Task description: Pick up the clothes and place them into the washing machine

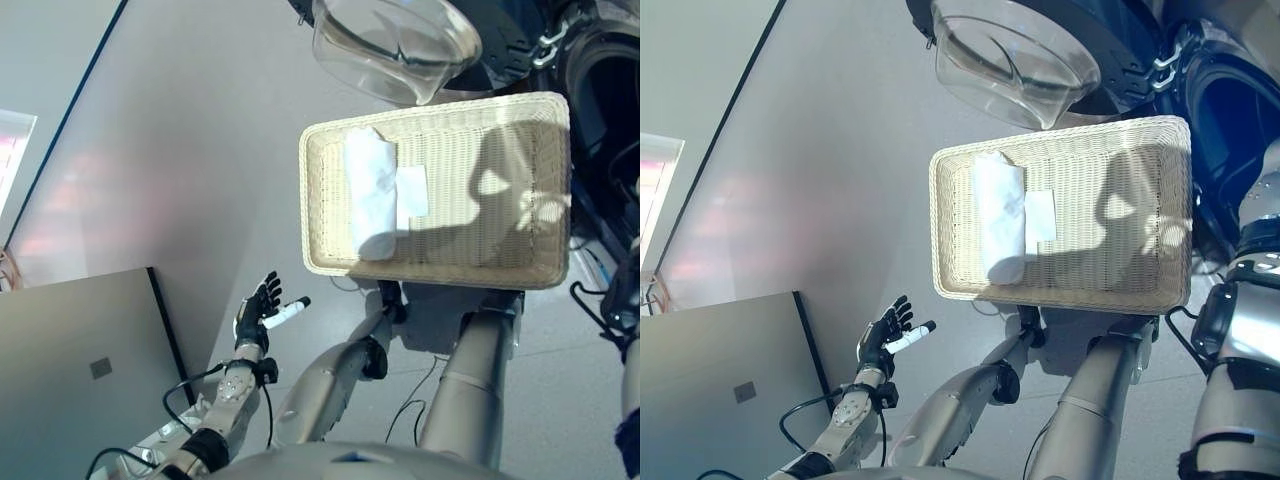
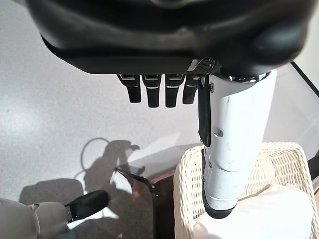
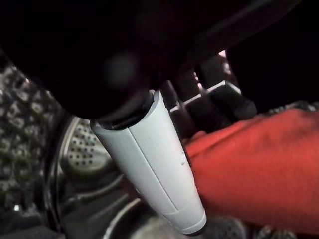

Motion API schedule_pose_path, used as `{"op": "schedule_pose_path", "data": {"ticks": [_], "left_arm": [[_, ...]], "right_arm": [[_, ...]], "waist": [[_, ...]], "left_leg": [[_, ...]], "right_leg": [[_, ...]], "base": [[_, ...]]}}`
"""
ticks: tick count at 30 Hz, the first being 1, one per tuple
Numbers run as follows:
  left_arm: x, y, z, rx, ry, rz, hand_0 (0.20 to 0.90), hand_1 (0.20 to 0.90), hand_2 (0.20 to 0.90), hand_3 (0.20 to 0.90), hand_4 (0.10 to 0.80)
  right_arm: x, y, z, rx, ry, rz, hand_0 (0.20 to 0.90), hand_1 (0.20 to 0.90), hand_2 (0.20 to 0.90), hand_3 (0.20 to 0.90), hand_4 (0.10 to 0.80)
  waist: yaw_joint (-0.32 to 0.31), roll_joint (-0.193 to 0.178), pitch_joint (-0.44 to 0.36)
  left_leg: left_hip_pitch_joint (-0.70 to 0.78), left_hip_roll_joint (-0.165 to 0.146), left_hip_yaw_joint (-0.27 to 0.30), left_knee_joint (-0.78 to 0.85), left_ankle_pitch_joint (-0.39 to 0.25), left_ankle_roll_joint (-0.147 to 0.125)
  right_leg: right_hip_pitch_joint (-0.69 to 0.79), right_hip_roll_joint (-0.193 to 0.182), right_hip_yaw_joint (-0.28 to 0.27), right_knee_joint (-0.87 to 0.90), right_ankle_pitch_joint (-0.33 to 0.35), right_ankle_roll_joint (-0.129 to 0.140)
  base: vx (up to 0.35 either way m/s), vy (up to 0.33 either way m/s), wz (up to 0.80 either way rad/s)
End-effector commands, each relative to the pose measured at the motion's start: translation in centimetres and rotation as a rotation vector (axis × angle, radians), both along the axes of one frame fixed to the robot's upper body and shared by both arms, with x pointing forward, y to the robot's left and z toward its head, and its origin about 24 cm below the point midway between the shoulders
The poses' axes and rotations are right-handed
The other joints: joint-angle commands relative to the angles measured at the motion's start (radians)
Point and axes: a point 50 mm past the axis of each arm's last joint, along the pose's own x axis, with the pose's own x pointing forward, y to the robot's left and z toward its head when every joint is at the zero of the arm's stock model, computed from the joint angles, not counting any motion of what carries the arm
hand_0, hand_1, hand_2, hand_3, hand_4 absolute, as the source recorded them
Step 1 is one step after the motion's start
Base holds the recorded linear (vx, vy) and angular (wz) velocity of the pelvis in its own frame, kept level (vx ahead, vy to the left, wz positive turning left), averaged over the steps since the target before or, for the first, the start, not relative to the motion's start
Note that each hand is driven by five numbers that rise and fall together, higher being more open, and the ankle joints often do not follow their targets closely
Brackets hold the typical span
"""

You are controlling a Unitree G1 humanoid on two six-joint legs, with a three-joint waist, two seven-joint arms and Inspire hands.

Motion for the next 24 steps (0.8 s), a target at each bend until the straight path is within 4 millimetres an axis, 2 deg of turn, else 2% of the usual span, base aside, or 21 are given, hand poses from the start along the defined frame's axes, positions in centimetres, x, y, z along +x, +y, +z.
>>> {"op": "schedule_pose_path", "data": {"ticks": [1, 2, 3, 5, 6, 10, 14, 15, 18, 19, 20, 22, 23, 24], "left_arm": [[-1.7, 3.4, -0.9, 0.084, 0.033, 0.123, 0.9, 0.9, 0.9, 0.9, 0.8], [-1.7, 3.4, -0.9, 0.084, 0.032, 0.123, 0.9, 0.9, 0.9, 0.9, 0.8], [-1.7, 3.5, -1.1, 0.081, 0.04, 0.14, 0.9, 0.9, 0.9, 0.9, 0.8], [-1.7, 3.4, -1.2, 0.078, 0.046, 0.147, 0.9, 0.9, 0.9, 0.9, 0.8], [-1.6, 3.3, -1.3, 0.064, 0.06, 0.163, 0.9, 0.9, 0.9, 0.9, 0.8], [-1.8, 3.3, -1.8, 0.059, 0.091, 0.162, 0.9, 0.9, 0.9, 0.9, 0.8], [-1.7, 3.2, -1.9, 0.054, 0.096, 0.16, 0.9, 0.9, 0.9, 0.9, 0.8], [-1.7, 3.2, -1.9, 0.059, 0.099, 0.151, 0.9, 0.9, 0.9, 0.9, 0.8], [-1.6, 3.2, -2.0, 0.059, 0.106, 0.145, 0.9, 0.9, 0.9, 0.9, 0.8], [-1.7, 3.3, -2.0, 0.061, 0.107, 0.146, 0.9, 0.9, 0.9, 0.9, 0.8], [-1.8, 3.3, -2.3, 0.069, 0.123, 0.147, 0.9, 0.9, 0.9, 0.9, 0.8], [-1.9, 3.4, -2.3, 0.072, 0.127, 0.148, 0.9, 0.9, 0.9, 0.9, 0.8], [-1.9, 3.5, -2.4, 0.076, 0.131, 0.148, 0.9, 0.9, 0.9, 0.9, 0.8], [-1.9, 3.5, -2.4, 0.075, 0.13, 0.15, 0.9, 0.9, 0.9, 0.9, 0.8]], "right_arm": [[-3.9, 1.1, 7.5, -0.367, -0.133, -0.108, 0.722, 0.722, 0.722, 0.722, 0.673], [-3.9, 1.1, 7.6, -0.367, -0.133, -0.107, 0.9, 0.9, 0.9, 0.9, 0.8], [-3.1, 0.8, 6.5, -0.324, -0.111, -0.074, 0.9, 0.9, 0.9, 0.9, 0.8], [-2.6, 0.7, 5.9, -0.301, -0.106, -0.046, 0.9, 0.9, 0.9, 0.9, 0.8], [-1.4, 0.8, 4.3, -0.253, -0.089, 0.013, 0.9, 0.9, 0.9, 0.9, 0.8], [1.1, 1.0, 0.2, -0.137, 0.0, 0.116, 0.9, 0.9, 0.9, 0.9, 0.8], [2.5, 1.4, -2.7, -0.072, 0.061, 0.191, 0.9, 0.9, 0.9, 0.9, 0.8], [3.4, 1.9, -4.9, -0.023, 0.106, 0.238, 0.9, 0.9, 0.9, 0.9, 0.8], [4.9, 3.8, -8.8, 0.06, 0.17, 0.318, 0.9, 0.9, 0.9, 0.9, 0.8], [4.9, 3.8, -8.9, 0.062, 0.17, 0.319, 0.9, 0.9, 0.9, 0.9, 0.8], [5.5, 4.7, -10.9, 0.101, 0.208, 0.362, 0.9, 0.9, 0.9, 0.9, 0.8], [5.7, 5.2, -11.6, 0.115, 0.219, 0.382, 0.9, 0.9, 0.9, 0.9, 0.8], [6.0, 6.1, -13.4, 0.154, 0.237, 0.415, 0.9, 0.9, 0.9, 0.9, 0.8], [6.1, 6.5, -14.3, 0.157, 0.261, 0.429, 0.9, 0.9, 0.9, 0.9, 0.8]], "waist": [[-0.022, -0.001, -0.076], [-0.022, -0.001, -0.075], [-0.02, -0.005, -0.078], [-0.02, -0.007, -0.077], [-0.019, -0.011, -0.075], [-0.017, -0.018, -0.076], [-0.012, -0.03, -0.071], [-0.007, -0.039, -0.066], [-0.003, -0.057, -0.056], [-0.004, -0.058, -0.056], [0.0, -0.073, -0.053], [0.002, -0.082, -0.051], [0.004, -0.098, -0.045], [0.008, -0.108, -0.043]], "left_leg": [[-0.084, 0.039, -0.034, 0.185, -0.104, -0.119], [-0.084, 0.04, -0.034, 0.185, -0.104, -0.119], [-0.084, 0.042, -0.034, 0.178, -0.101, -0.12], [-0.083, 0.044, -0.035, 0.175, -0.099, -0.121], [-0.08, 0.047, -0.036, 0.17, -0.095, -0.122], [-0.073, 0.051, -0.036, 0.173, -0.098, -0.122], [-0.069, 0.059, -0.042, 0.187, -0.099, -0.122], [-0.066, 0.063, -0.047, 0.19, -0.099, -0.122], [-0.061, 0.073, -0.052, 0.193, -0.096, -0.123], [-0.059, 0.073, -0.053, 0.193, -0.096, -0.123], [-0.054, 0.08, -0.061, 0.192, -0.092, -0.124], [-0.052, 0.083, -0.067, 0.192, -0.09, -0.125], [-0.048, 0.088, -0.076, 0.191, -0.085, -0.126], [-0.044, 0.09, -0.085, 0.19, -0.082, -0.126]], "right_leg": [[0.043, 0.095, -0.077, -0.02, 0.025, -0.105], [0.043, 0.096, -0.077, -0.021, 0.026, -0.105], [0.043, 0.099, -0.08, -0.03, 0.03, -0.105], [0.046, 0.101, -0.08, -0.034, 0.033, -0.105], [0.052, 0.102, -0.082, -0.044, 0.036, -0.106], [0.069, 0.108, -0.089, -0.059, 0.042, -0.108], [0.09, 0.111, -0.098, -0.068, 0.044, -0.11], [0.103, 0.112, -0.108, -0.075, 0.048, -0.109], [0.129, 0.119, -0.124, -0.099, 0.057, -0.111], [0.131, 0.119, -0.125, -0.101, 0.058, -0.111], [0.149, 0.121, -0.136, -0.115, 0.063, -0.112], [0.158, 0.121, -0.143, -0.123, 0.067, -0.112], [0.176, 0.12, -0.157, -0.134, 0.07, -0.112], [0.186, 0.119, -0.165, -0.139, 0.072, -0.112]], "base": [[0.0, 0.0, 0.0], [0.0, 0.0, 0.0], [0.0, 0.0, 0.0], [0.0, 0.0, 0.0], [0.0, 0.0, 0.0], [0.0, 0.0, 0.0], [-0.014, -0.026, 0.0], [-0.042, -0.074, -0.04], [-0.028, -0.058, 0.0], [-0.024, -0.055, -0.04], [-0.014, -0.031, 0.01], [-0.02, -0.063, 0.09], [-0.022, -0.087, 0.12], [-0.018, -0.084, 0.1]]}}
